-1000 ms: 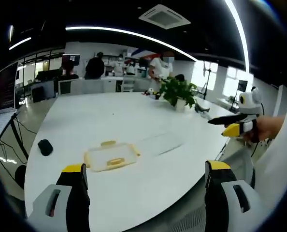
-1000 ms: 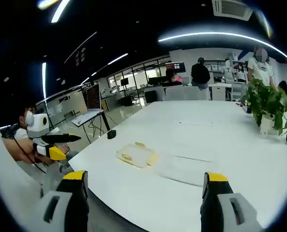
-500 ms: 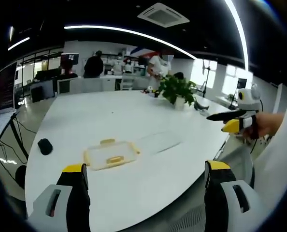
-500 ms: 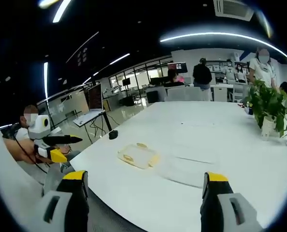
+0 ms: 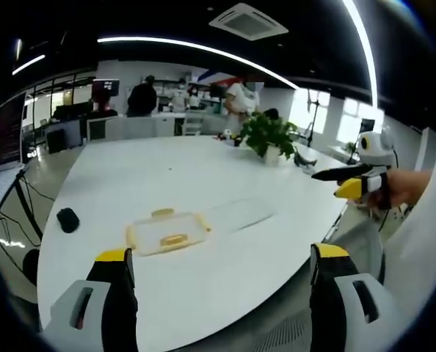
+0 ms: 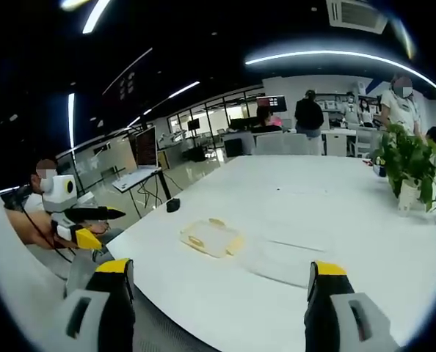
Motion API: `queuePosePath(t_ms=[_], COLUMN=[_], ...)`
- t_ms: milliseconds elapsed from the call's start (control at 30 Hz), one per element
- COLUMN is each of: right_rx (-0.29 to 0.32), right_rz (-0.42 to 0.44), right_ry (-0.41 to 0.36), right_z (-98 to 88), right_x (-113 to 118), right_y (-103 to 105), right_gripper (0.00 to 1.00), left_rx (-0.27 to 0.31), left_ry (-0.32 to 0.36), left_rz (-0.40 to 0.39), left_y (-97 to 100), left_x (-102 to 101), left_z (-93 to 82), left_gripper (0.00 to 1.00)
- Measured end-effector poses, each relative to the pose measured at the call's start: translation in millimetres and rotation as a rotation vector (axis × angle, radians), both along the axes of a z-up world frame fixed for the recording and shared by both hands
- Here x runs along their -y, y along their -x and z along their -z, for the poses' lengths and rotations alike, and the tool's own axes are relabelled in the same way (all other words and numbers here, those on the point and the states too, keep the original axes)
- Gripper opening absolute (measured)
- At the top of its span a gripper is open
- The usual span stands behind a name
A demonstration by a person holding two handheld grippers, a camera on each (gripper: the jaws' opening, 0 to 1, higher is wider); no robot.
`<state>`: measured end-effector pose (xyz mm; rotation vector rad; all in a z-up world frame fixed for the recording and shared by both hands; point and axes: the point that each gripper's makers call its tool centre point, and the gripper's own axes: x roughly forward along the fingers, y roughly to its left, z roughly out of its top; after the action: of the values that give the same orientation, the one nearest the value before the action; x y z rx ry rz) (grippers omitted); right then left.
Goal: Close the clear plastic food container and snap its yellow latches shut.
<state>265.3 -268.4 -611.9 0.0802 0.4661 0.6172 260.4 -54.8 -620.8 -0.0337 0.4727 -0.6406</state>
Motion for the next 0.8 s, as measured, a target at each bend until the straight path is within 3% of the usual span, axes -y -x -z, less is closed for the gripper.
queuePosePath(t_ms=[800], right_rx=[0.004], right_rz=[-0.005], right_ry=[-0.007], right_z=[-0.9], right_x=[-1.5], right_y=[1.9], right_gripper=[0.99], left_rx=[0.006], left_ry=[0.006], left_rz=[-0.02], left_y=[-2.2], left_x=[-2.4], left_z=[-0.5], left_gripper=[0.97])
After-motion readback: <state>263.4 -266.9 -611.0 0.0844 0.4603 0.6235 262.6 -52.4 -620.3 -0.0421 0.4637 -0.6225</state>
